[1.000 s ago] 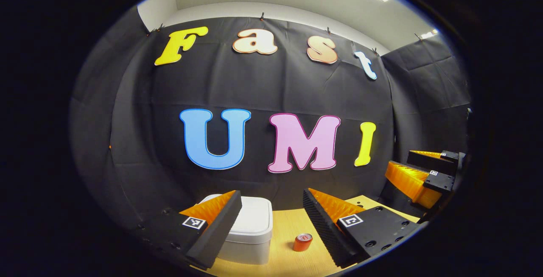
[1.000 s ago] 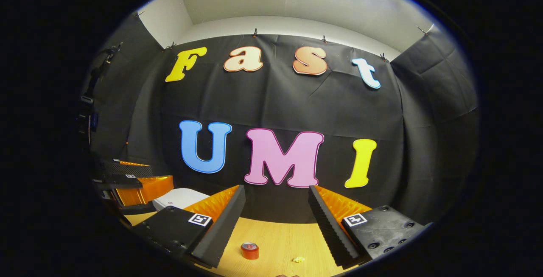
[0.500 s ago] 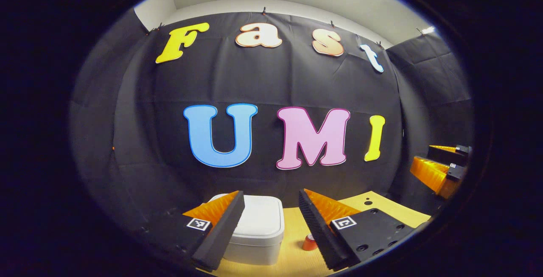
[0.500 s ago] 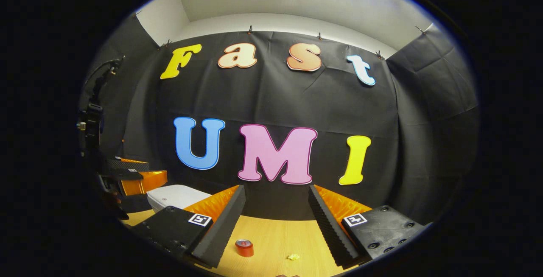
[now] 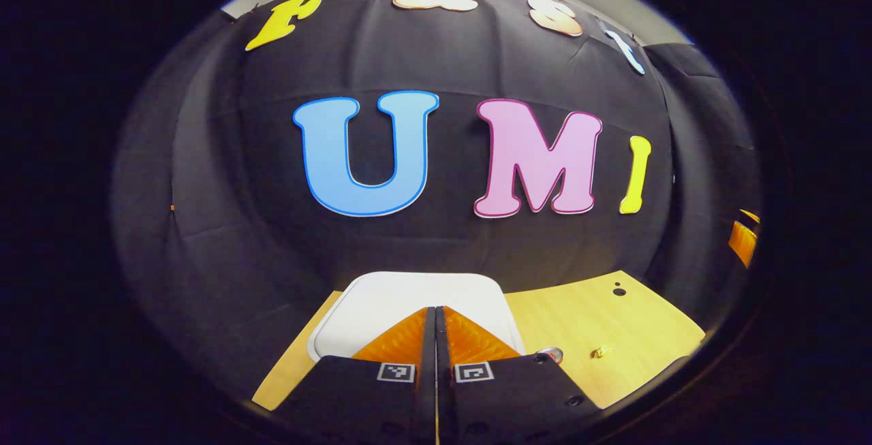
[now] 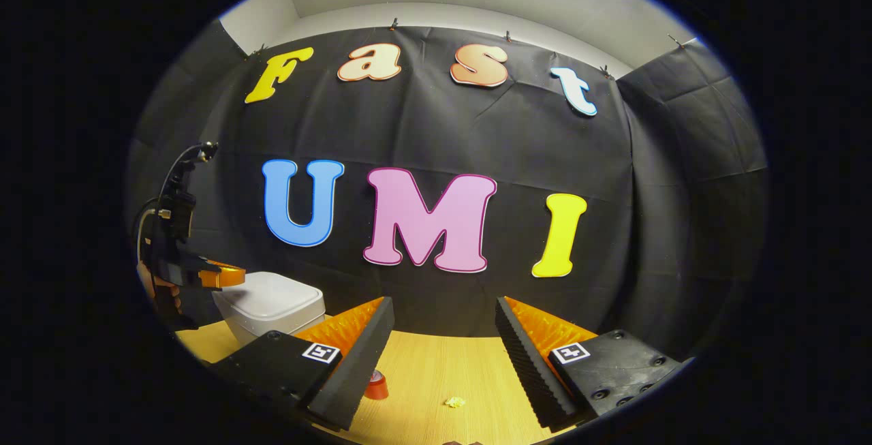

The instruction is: Press the lid of the desktop garbage bin to open it, pick up the crumpled paper on the desktop and throw it into the bin, then pick up the pop can on the desktop and drop it into the bin, and finally close the garbage bin lid.

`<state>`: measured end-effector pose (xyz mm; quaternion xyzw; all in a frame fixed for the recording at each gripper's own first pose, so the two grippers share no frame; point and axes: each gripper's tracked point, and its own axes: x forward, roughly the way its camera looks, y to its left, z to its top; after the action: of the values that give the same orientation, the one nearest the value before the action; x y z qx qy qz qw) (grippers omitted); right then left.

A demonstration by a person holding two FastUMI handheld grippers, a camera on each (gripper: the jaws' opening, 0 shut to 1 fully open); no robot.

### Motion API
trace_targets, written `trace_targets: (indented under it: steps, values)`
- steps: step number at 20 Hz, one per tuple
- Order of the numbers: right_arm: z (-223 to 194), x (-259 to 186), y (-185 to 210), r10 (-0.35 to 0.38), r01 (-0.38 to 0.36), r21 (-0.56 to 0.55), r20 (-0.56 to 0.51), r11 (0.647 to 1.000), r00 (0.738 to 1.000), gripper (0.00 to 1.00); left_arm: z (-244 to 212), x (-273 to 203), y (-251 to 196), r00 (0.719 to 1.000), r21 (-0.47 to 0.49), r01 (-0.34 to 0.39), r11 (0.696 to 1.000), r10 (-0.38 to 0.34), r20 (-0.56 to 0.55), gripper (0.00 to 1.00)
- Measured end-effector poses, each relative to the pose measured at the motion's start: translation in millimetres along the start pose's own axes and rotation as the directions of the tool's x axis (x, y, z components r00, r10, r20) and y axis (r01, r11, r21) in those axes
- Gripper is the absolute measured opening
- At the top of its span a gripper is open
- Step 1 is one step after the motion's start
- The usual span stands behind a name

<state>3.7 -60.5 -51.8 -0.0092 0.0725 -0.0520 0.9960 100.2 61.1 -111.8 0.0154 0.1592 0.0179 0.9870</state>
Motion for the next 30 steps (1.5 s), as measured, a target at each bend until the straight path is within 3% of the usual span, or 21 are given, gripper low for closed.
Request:
trace_targets:
  steps: [1,2,4,8,13,15,18,22,25,26,27,28,30]
  values:
    - [-2.6,1.9,-1.8,-0.002,0.002,-0.001,-0.005,1.000,1.000,0.87,-7.6,3.8,3.2,1.000,-0.003,0.002,1.000,-0.002,-0.023,0.06]
    - [-4.7,4.3,-3.0,-0.005,0.005,-0.002,-0.010,1.000,1.000,0.96,-13.8,8.4,6.5,0.999,-0.007,0.005,1.000,-0.005,-0.046,0.06]
    - [-8.5,6.9,-5.2,-0.013,0.013,-0.004,-0.019,1.000,1.000,0.96,-27.0,12.8,8.9,0.996,-0.029,0.022,0.999,-0.025,-0.089,0.06]
    - [-17.6,5.4,-5.5,-0.026,0.027,0.013,-0.044,1.000,0.999,0.96,-32.5,11.8,8.1,0.996,0.011,0.062,0.998,-0.061,-0.069,0.06]
    - [-23.5,-1.8,-6.2,-0.040,0.040,-0.002,-0.060,0.999,0.997,0.96,-37.9,10.3,8.5,0.990,-0.087,0.112,0.990,-0.118,-0.075,0.07]
    - [-30.5,-4.6,-3.1,-0.040,0.040,0.000,-0.074,0.999,0.996,0.96,-21.8,5.9,6.7,0.995,-0.039,0.094,0.995,-0.094,-0.021,0.06]
    - [-29.2,-6.8,-0.3,-0.040,0.040,-0.006,-0.079,0.999,0.996,0.96,0.5,-6.4,0.4,0.997,-0.062,0.066,0.996,-0.063,0.048,0.06]
    - [-23.5,-10.4,1.0,-0.039,0.038,-0.020,-0.068,0.999,0.997,0.96,54.6,-35.3,-8.0,0.980,-0.057,0.046,0.997,-0.034,0.198,0.06]
    - [-19.5,-12.6,-2.7,-0.054,0.053,-0.021,-0.059,0.998,0.997,0.96,77.2,-60.8,-33.2,0.964,-0.065,0.102,0.993,-0.082,0.252,0.08]
    - [-18.7,-14.1,-5.6,-0.065,0.064,-0.019,-0.057,0.998,0.996,0.96,79.1,-73.4,-53.8,0.959,-0.062,0.138,0.989,-0.117,0.260,0.11]
    - [-19.3,-15.0,-9.7,-0.072,0.072,-0.013,-0.061,0.997,0.996,0.96,76.7,-88.3,-74.5,0.953,-0.063,0.170,0.983,-0.148,0.264,0.20]
    - [-23.9,-14.8,-14.0,-0.078,0.077,-0.013,-0.073,0.997,0.994,0.96,71.9,-98.3,-96.3,0.947,-0.067,0.213,0.975,-0.189,0.259,0.46]
    - [-31.4,-12.6,-20.5,-0.087,0.087,-0.003,-0.102,0.996,0.991,0.96,66.0,-108.0,-106.9,0.945,-0.073,0.216,0.974,-0.189,0.267,0.97]
